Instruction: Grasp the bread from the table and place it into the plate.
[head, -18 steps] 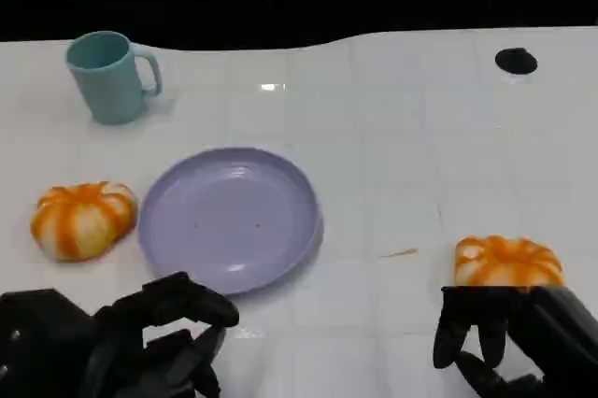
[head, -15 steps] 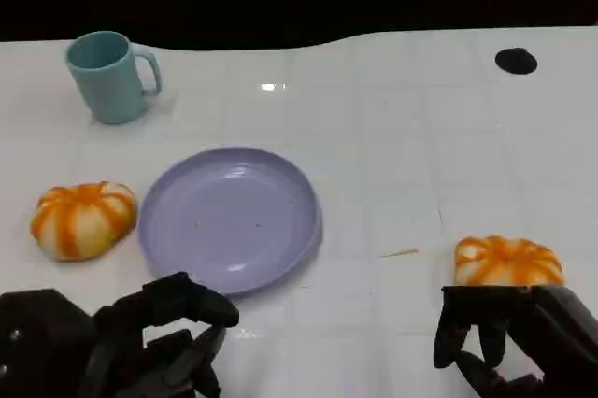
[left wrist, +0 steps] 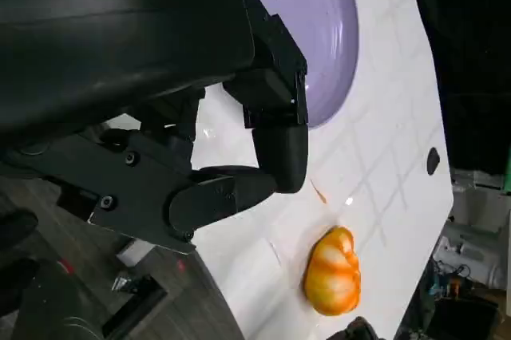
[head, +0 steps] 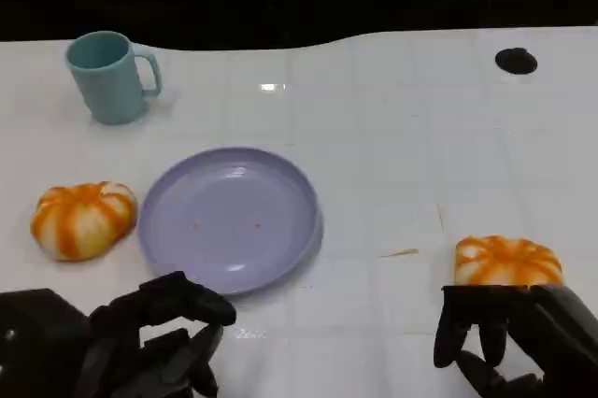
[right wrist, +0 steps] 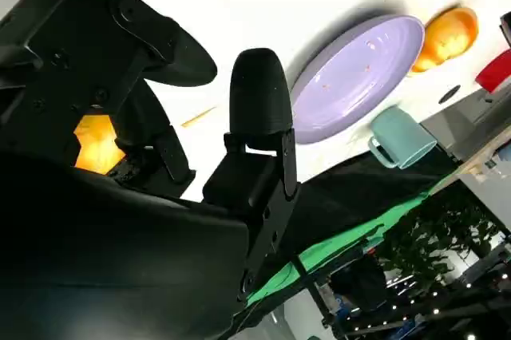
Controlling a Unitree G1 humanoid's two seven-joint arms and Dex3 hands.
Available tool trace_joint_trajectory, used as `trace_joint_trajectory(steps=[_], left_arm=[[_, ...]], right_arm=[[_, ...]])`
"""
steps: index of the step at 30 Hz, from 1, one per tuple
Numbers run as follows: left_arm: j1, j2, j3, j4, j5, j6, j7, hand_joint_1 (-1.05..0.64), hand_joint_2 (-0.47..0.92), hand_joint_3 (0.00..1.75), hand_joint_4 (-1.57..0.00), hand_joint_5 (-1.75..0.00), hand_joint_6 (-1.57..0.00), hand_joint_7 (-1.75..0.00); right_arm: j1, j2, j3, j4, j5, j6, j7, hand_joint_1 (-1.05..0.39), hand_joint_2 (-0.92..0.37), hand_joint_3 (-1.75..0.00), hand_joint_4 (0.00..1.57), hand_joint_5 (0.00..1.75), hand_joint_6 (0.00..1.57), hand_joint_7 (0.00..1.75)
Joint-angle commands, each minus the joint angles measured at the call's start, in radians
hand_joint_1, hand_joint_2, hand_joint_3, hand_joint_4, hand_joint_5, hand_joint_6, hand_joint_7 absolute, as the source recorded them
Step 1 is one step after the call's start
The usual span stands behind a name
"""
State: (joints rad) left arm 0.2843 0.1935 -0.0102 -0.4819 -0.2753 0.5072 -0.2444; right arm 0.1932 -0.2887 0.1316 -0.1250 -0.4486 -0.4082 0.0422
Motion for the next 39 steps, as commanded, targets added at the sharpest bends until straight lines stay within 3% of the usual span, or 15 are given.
trace_joint_trajectory(steps=[1,12,18,27,32,35,39], left_arm=[[0.009,0.013,0.003,-0.001,-0.001,-0.006,-0.008,-0.28,0.85,0.63,-0.62,-1.75,-0.61,-1.31],[0.005,0.013,0.008,0.002,-0.008,0.002,-0.004,-0.30,0.85,0.61,-0.62,-1.75,-0.61,-1.29],[0.005,0.012,0.012,0.005,-0.013,0.001,-0.006,-0.29,0.85,0.61,-0.63,-1.75,-0.61,-1.29],[0.006,0.015,0.009,0.001,-0.013,0.000,-0.004,-0.29,0.86,0.61,-0.63,-1.75,-0.61,-1.29],[0.006,0.011,0.010,-0.001,-0.017,0.007,0.000,-0.28,0.86,0.60,-0.61,-1.75,-0.62,-1.29],[0.005,0.016,0.007,0.001,-0.010,0.003,-0.001,-0.29,0.86,0.60,-0.62,-1.75,-0.61,-1.29],[0.006,0.021,0.003,0.000,-0.003,0.000,-0.002,-0.31,0.86,0.59,-0.62,-1.75,-0.61,-1.28]], right_arm=[[0.002,-0.014,-0.007,-0.009,-0.005,0.007,-0.004,-0.06,-0.21,-1.36,0.87,1.75,0.87,1.30],[0.000,-0.007,-0.011,-0.015,0.019,0.019,0.003,-0.05,-0.25,-1.36,0.85,1.75,0.87,1.25],[0.000,-0.010,-0.016,-0.039,0.026,0.041,0.013,-0.11,-0.28,-1.16,0.86,1.65,0.89,1.02],[0.010,-0.025,-0.029,-0.135,-0.025,0.109,0.029,-0.19,-0.31,-1.00,0.87,1.22,0.94,0.66],[0.006,-0.055,-0.037,-0.184,-0.087,0.134,0.037,-0.23,-0.42,-0.76,0.77,1.01,0.89,0.44],[0.005,-0.079,-0.041,-0.228,-0.146,0.173,0.062,-0.25,-0.55,-0.51,0.72,0.63,0.88,0.21],[0.005,-0.103,-0.043,-0.281,-0.195,0.220,0.099,-0.26,-0.64,-0.31,0.65,0.39,0.84,0.07]])
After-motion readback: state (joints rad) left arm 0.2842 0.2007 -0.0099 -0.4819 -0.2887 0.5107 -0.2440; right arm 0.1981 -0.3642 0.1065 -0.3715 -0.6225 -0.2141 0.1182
